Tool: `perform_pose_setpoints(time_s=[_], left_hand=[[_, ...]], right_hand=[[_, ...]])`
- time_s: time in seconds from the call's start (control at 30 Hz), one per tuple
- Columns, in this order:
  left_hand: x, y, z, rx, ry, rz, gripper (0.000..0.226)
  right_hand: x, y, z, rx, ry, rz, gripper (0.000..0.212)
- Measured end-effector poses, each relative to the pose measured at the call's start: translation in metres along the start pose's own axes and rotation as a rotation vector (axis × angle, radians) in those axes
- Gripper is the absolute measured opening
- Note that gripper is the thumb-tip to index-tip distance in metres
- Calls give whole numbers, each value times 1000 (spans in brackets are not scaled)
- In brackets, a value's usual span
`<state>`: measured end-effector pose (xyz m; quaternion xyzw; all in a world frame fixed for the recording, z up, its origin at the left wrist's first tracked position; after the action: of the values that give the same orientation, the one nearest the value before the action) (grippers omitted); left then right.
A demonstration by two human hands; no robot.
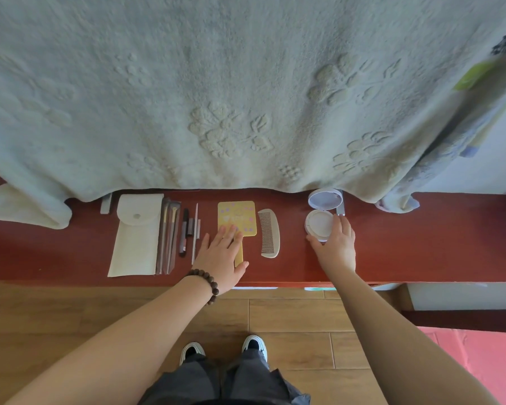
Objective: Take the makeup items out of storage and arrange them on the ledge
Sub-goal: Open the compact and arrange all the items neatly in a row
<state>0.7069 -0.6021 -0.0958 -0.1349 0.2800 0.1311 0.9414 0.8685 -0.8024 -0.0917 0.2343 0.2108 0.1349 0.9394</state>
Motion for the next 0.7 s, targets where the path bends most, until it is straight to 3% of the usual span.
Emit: perform_pose_setpoints(time_s=[0.1, 0.2, 0.3, 0.53, 0.7], left_hand=[[-2, -1, 0, 2, -58, 19, 71], [-7, -1, -4, 2, -97, 56, 75], [-6, -1, -8, 35, -73, 58, 73], [8, -12, -1, 77, -58, 15, 71], [15, -21, 1, 75, -55, -11, 72]], right_hand=[[-15, 26, -12, -131, -44, 217, 66], [-36, 60, -46, -299, 155, 453, 62], [-43, 64, -69, -426, 307, 386, 62], [-39, 45, -58, -447, 279, 222, 62], [-34, 40, -53, -451, 283, 213, 62]])
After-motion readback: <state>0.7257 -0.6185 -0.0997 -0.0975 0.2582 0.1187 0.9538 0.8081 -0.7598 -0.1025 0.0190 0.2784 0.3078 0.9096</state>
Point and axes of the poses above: each hand's wrist, its own x-axis towards the middle knuckle, its own z-axis out of the back of the hand, y = z × x, the point moved 3 cm from there along x, towards the middle knuckle, and after that the axes turned 14 degrees about y, right-handed, at the moved point
